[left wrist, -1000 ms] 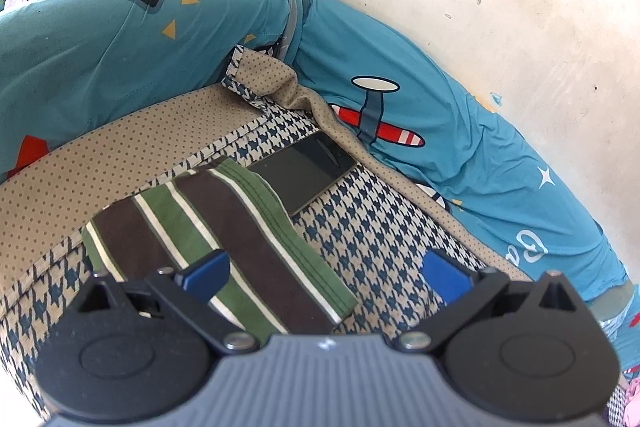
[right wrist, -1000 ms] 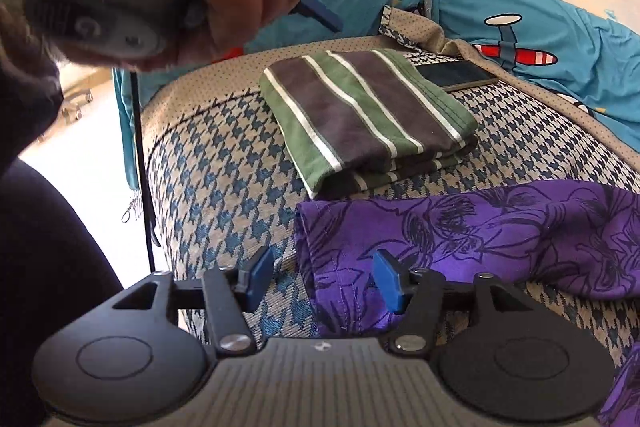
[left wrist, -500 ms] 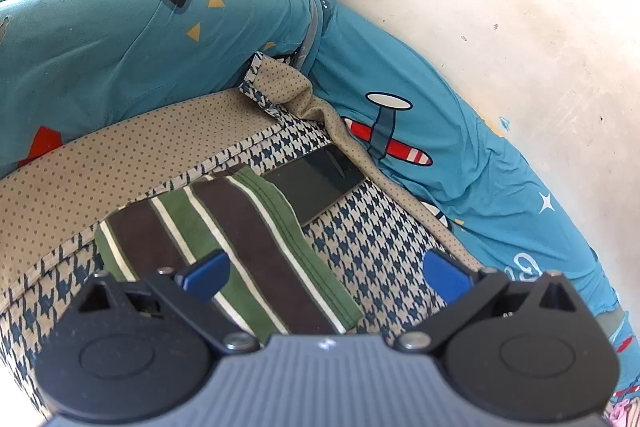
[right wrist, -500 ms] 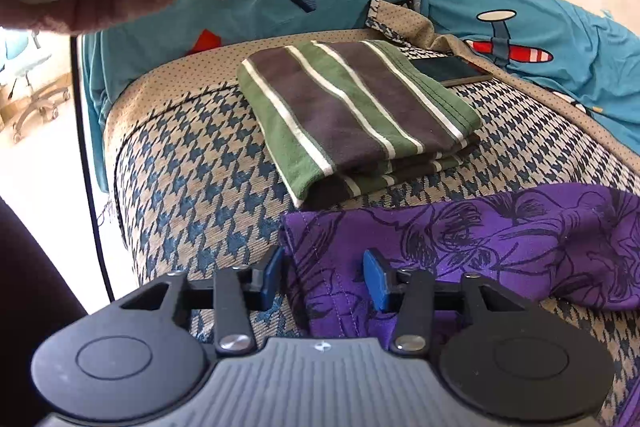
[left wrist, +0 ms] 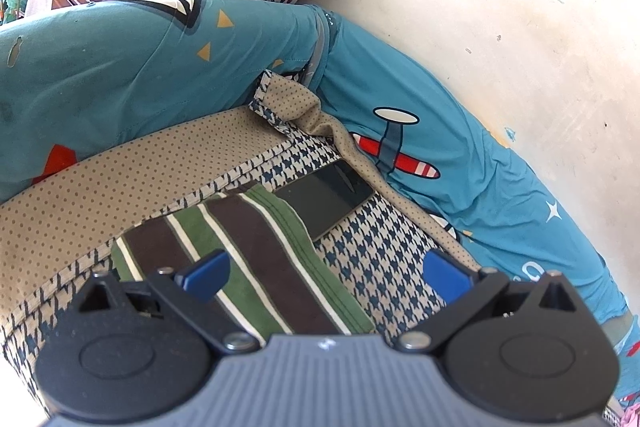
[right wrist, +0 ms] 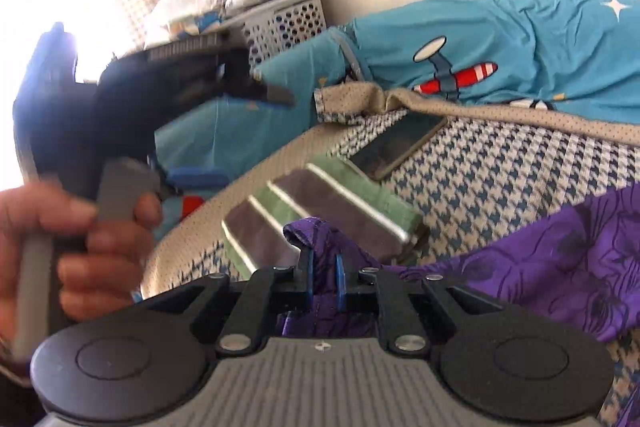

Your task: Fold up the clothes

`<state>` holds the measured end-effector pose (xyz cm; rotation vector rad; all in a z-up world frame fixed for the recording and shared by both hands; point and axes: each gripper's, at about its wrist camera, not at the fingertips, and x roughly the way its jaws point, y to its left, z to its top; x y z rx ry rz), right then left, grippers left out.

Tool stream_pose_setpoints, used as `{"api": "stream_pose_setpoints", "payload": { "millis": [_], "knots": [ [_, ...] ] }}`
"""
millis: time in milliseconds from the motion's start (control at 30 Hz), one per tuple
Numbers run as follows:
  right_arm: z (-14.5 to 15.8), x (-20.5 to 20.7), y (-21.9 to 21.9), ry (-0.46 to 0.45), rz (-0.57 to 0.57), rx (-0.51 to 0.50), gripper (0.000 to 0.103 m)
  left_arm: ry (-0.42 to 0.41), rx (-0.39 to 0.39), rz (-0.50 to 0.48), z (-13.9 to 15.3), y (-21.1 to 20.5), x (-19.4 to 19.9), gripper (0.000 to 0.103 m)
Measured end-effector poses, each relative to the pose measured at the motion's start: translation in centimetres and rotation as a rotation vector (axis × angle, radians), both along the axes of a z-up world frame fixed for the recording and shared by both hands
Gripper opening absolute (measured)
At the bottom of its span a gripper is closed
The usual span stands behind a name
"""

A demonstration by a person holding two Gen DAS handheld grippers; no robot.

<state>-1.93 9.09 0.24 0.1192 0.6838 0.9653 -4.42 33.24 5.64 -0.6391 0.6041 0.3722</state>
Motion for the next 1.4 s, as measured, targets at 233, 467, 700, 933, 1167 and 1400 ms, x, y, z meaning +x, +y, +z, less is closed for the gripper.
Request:
{"api": "stream_pose_setpoints", "payload": {
  "millis": [233,467,700,933,1167,1400],
  "knots": [
    [6.1,3.0,1.3,-0.038,-0.043,0.137,0.012,-0.015,0.024,0.064,0.5,1.1,-0.9,0.103],
    [6.0,4.5,5.1,-0.026,-0.034,0.171,0.012,-0.019,0.049,0.107,0.9,1.6,-1.2,0.103],
    [4.4,5.6,9.2,-0.005,-0.019,0.182,0.012,-0.009,0.035,0.214,0.5,3.8,-2.3,0.103],
    [1.6,6.4,10.5,0.047,-0.004,0.122,0.024,-0.003,0.043,0.273,0.4,4.5,-2.5,0.103],
    [1.1,3.8,8.3,-0.017,0.025,0.086,0.032,-0.002,0.060,0.264,0.6,3.5,-2.0,0.103],
    [-1.1,2.4,2.5,-0.015,-0.035,0.021,0.032,0.012,0.062,0.118,0.3,0.4,0.5,0.103]
  ]
}}
